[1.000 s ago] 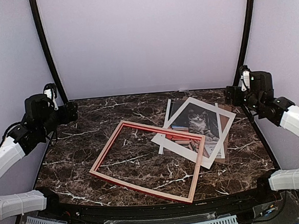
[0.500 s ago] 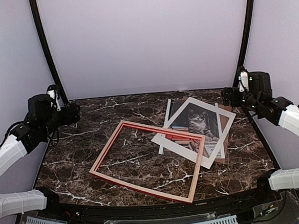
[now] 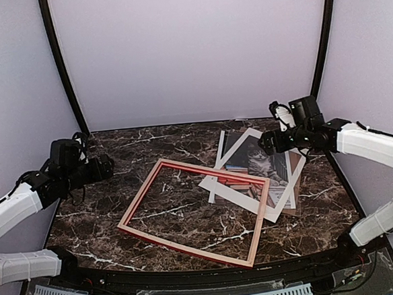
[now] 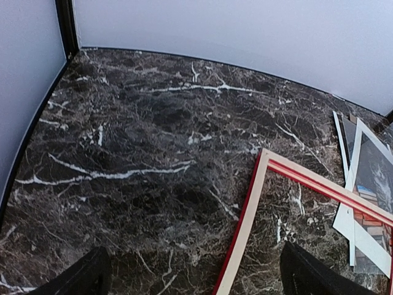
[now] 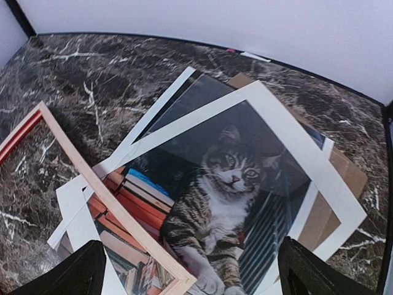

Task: Put the photo into the frame
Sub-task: Adjust the frame body at the center of the board.

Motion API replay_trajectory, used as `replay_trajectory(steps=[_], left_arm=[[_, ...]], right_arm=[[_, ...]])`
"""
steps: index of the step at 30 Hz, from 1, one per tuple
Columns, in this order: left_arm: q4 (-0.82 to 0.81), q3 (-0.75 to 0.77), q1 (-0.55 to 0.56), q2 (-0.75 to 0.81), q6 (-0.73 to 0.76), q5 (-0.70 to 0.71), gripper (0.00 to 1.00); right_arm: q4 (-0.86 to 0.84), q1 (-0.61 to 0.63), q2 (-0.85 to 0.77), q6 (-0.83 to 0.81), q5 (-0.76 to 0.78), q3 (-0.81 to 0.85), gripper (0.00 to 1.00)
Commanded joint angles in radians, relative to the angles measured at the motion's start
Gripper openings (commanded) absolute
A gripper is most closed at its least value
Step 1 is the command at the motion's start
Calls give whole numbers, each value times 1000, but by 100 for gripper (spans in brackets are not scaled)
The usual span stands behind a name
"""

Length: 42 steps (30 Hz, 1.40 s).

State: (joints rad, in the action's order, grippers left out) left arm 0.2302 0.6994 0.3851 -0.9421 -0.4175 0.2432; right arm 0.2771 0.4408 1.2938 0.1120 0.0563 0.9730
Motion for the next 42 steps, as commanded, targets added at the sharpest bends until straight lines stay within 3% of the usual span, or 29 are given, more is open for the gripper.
replay_trajectory(steps=[1, 12, 20, 32, 42], left_arm=[[70, -58, 17, 14, -115, -56, 99], [154, -195, 63, 107, -287, -112, 99], [249, -246, 123, 149, -391, -114, 99], [247, -272, 321, 47, -559, -103, 98], [159, -237, 420, -111, -630, -105, 99]], right_arm=[[63, 68, 140, -87, -86, 101, 99], [121, 137, 450, -222, -215, 241, 97], [165, 137, 633, -284, -187, 356, 90], [130, 136, 672, -254, -158, 311, 48], [40, 136, 631, -50, -166, 218, 19]])
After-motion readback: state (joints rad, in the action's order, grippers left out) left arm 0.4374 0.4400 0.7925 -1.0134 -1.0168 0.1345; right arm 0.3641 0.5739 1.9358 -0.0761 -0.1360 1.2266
